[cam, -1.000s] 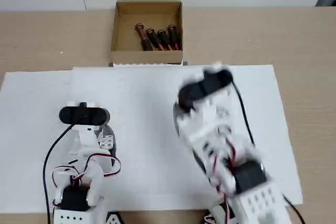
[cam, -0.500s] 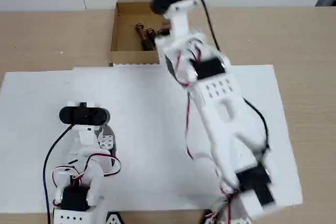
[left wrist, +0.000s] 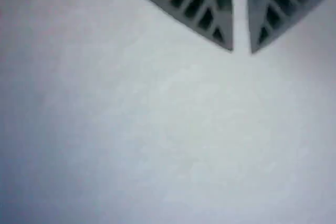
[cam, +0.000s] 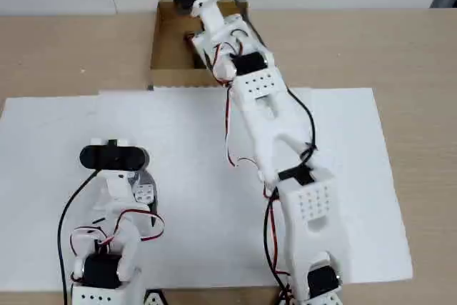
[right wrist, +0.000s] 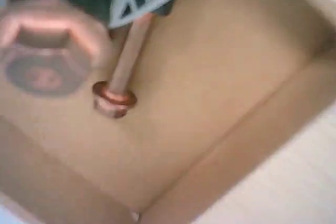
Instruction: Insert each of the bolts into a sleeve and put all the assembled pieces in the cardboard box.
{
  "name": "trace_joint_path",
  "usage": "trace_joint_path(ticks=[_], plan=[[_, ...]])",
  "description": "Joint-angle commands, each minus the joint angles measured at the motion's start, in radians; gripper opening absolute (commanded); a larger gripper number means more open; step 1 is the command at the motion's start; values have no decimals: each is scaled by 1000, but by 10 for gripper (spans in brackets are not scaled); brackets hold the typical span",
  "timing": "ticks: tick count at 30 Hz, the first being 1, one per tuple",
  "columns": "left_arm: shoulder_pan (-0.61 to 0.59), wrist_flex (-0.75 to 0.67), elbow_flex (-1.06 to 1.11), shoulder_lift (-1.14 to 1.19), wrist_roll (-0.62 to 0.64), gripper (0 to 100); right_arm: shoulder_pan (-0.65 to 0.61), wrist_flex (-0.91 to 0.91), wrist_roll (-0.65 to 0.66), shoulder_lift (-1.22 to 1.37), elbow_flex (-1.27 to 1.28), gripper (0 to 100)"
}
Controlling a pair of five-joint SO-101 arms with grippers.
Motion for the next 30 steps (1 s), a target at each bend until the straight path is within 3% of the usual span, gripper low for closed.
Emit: trace_joint_path(ticks=[1,7,13,25,30], plan=[[6,0,-4,-8,-8,6,7,-87,57,39,-97,4],[8,2,-4,-8,-8,6,2,-131,63,130,-100,7],[8,3,-4,-8,-6,6,2,-125,63,165,-100,142],[0,5,-4,-8,0,6,1,-120,63,156,-140,115],[-2,6,-4,-8,49,6,-1,5,57,96,-239,115]])
